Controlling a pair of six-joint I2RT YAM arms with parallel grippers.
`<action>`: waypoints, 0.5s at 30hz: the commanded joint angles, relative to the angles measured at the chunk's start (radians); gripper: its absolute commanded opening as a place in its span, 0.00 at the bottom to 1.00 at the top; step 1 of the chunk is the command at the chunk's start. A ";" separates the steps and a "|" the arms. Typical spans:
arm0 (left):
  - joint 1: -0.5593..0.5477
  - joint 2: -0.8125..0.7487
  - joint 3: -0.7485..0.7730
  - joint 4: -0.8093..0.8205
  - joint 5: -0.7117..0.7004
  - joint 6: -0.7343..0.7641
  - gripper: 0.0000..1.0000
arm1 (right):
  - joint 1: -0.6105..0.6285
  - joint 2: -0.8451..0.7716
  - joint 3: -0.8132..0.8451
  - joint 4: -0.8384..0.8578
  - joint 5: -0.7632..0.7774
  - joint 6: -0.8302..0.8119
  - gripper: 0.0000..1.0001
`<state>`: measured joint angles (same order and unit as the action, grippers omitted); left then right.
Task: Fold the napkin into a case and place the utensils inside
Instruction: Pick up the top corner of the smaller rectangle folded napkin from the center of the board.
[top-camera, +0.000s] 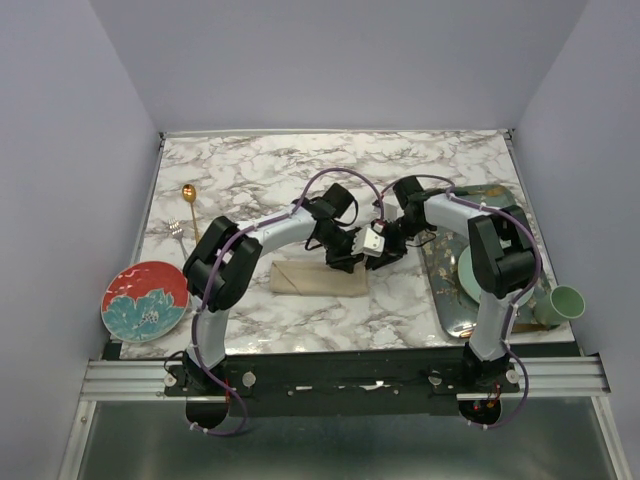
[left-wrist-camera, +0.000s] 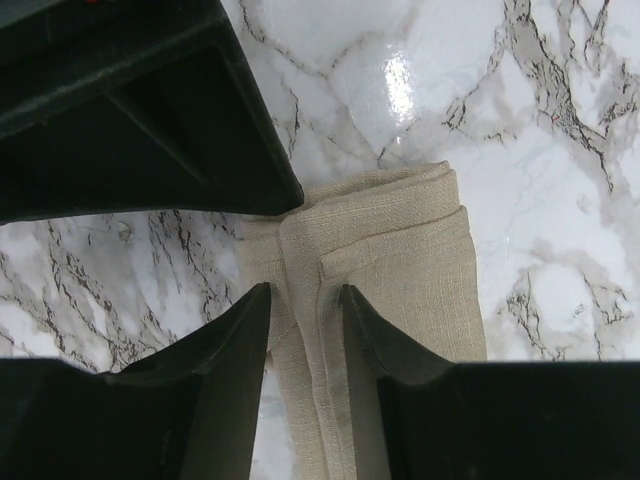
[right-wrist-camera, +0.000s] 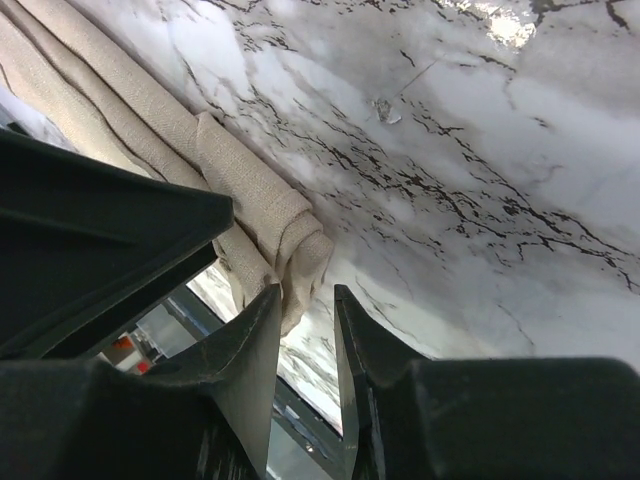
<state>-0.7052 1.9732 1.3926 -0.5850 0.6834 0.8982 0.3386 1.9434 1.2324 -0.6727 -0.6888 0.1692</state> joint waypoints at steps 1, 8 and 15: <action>-0.010 0.021 0.028 -0.036 -0.001 0.033 0.35 | -0.003 0.031 -0.002 0.015 0.003 0.013 0.36; -0.011 0.018 0.031 -0.073 0.021 0.048 0.39 | -0.003 0.066 0.022 0.005 0.009 0.015 0.35; -0.013 0.018 0.028 -0.076 0.022 0.048 0.24 | -0.004 0.080 0.030 -0.001 0.018 0.007 0.35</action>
<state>-0.7094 1.9812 1.4002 -0.6346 0.6846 0.9318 0.3386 1.9961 1.2388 -0.6750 -0.6956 0.1833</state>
